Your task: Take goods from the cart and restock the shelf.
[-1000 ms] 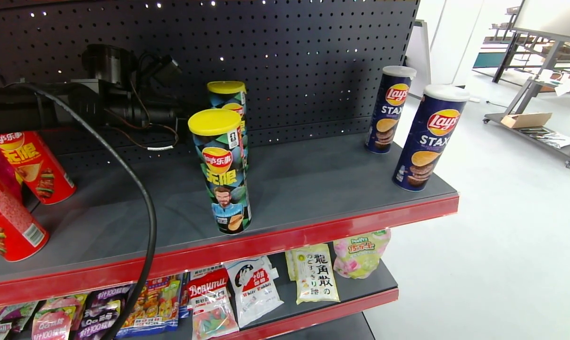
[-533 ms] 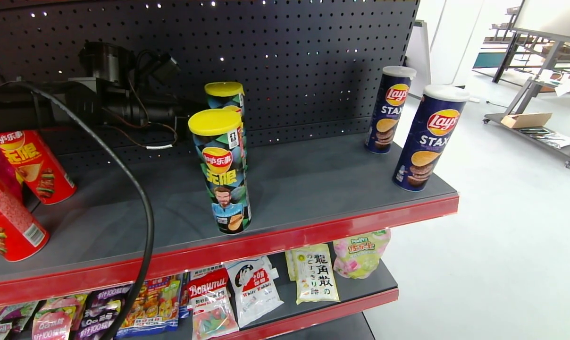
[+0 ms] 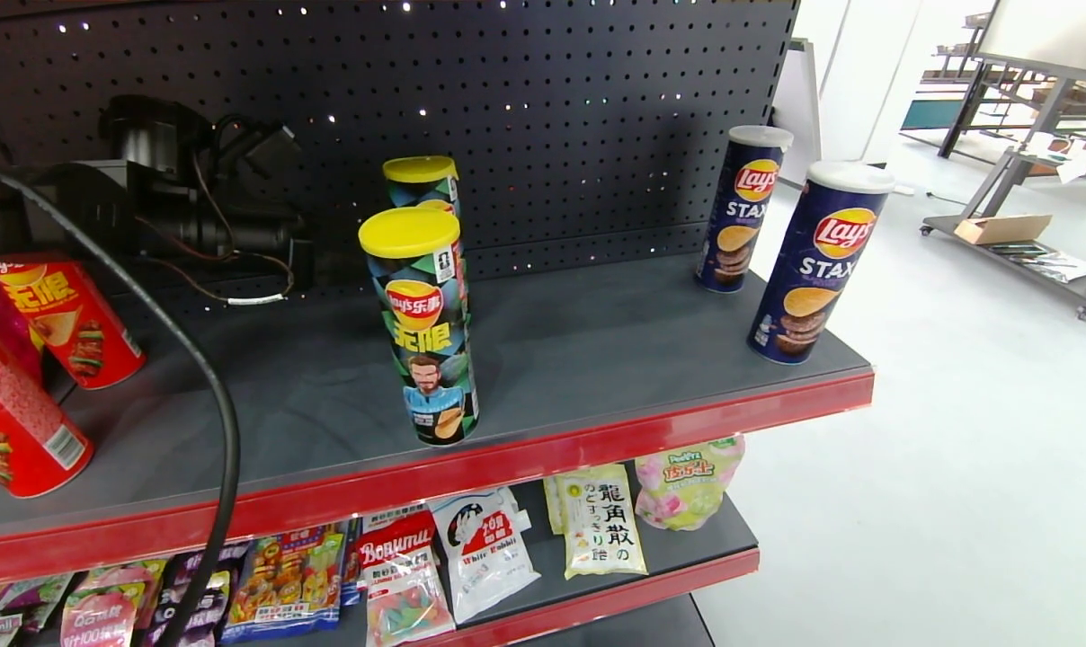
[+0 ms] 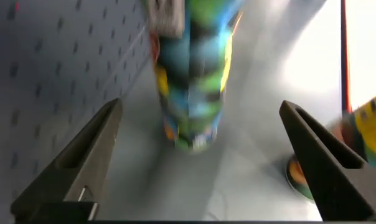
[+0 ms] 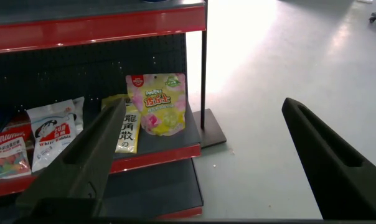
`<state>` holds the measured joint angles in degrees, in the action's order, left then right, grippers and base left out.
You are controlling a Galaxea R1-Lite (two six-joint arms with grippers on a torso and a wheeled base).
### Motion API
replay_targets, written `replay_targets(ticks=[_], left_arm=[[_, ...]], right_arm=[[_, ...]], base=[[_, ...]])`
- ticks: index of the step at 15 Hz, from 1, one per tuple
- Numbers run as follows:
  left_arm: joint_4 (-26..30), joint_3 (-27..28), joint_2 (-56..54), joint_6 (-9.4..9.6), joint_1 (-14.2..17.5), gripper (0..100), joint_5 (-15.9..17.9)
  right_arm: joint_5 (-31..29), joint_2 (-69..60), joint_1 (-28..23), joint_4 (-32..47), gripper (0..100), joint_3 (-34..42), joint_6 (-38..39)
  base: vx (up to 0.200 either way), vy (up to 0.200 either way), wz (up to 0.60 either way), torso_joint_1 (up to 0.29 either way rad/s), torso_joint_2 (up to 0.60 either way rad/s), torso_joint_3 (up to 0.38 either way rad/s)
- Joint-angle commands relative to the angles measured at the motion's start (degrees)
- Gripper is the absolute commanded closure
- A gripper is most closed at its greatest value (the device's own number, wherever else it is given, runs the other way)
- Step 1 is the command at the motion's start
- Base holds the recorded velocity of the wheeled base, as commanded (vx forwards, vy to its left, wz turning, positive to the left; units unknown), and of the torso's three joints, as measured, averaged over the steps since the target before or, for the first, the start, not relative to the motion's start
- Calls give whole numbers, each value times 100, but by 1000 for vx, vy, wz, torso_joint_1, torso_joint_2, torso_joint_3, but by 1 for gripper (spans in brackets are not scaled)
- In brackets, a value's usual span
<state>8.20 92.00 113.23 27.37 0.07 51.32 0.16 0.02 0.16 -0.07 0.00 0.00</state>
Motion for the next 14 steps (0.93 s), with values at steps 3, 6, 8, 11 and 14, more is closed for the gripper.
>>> replay_targets(ticks=[3, 6, 8, 11, 14], left_arm=[[-3, -1580, -1206, 58, 388, 0, -184], [-3, -2802, -2393, 32, 625, 0, -878], [-12, -3725, -3421, -30, 749, 0, -1511], [-38, -4973, -5074, -443, 889, 0, -2232], [-29, -5966, -7069, -2236, 854, 0, -2592]], right_arm=[[2, 6, 2, -1, 0, 0, 0], [2, 6, 2, -1, 0, 0, 0], [2, 6, 2, -1, 0, 0, 0], [2, 6, 11, -1, 0, 0, 0], [2, 6, 11, -1, 0, 0, 0]], base=[[0, 0, 0, 0, 0, 0], [0, 0, 0, 0, 0, 0], [0, 0, 0, 0, 0, 0], [0, 0, 0, 0, 0, 0], [0, 0, 0, 0, 0, 0]])
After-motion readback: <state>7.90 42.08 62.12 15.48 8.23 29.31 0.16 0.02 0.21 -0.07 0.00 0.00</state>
